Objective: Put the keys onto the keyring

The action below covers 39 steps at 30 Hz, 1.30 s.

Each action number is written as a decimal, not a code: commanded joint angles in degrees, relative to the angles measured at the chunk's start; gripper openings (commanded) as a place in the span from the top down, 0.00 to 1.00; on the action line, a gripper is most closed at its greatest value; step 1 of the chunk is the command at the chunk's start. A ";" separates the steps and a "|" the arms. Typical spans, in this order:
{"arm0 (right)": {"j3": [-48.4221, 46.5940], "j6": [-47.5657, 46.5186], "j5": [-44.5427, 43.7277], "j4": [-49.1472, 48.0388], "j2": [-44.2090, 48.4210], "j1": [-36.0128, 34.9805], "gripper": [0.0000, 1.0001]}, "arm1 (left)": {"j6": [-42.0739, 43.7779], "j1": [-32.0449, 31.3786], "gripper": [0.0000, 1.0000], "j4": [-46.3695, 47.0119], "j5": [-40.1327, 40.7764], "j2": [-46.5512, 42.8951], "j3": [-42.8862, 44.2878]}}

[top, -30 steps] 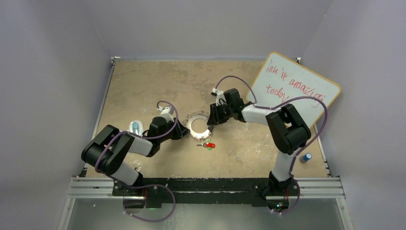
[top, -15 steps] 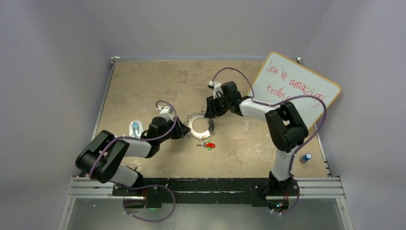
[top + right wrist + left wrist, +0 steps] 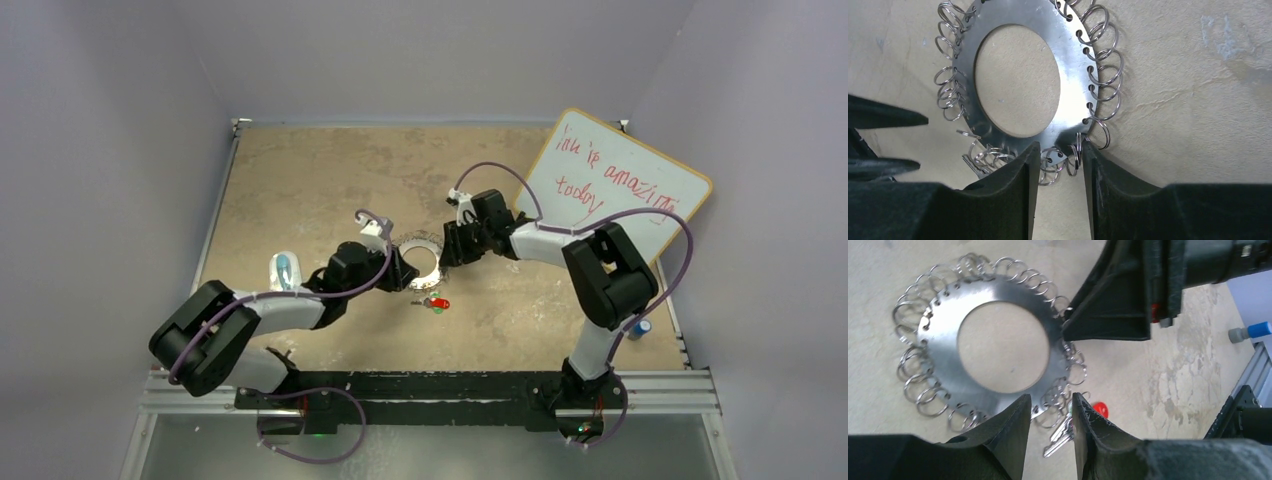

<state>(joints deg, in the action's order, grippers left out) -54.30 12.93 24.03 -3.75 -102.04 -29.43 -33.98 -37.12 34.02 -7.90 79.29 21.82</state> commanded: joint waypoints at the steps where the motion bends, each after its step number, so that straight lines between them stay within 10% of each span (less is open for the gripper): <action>1: -1.29 1.99 0.29 -1.28 -1.87 0.51 0.62 | 4.57 -2.63 0.67 0.24 -0.03 0.75 3.45; 11: -10.64 0.58 0.89 -0.78 -8.11 0.56 0.93 | 4.45 -4.62 0.73 0.96 -0.14 4.18 5.59; 23: -5.87 -2.93 -7.16 1.16 3.94 0.18 0.55 | 0.28 -4.62 0.82 3.23 2.20 8.95 5.73; 39: -0.83 -4.58 1.20 -0.92 5.32 -6.01 0.95 | -0.55 -4.64 1.00 -0.08 8.43 9.26 3.68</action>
<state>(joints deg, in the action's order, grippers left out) -54.81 10.15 23.57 -3.70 -96.55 -33.63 -33.98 -41.54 34.50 -1.89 89.21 25.82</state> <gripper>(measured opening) 0.062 0.018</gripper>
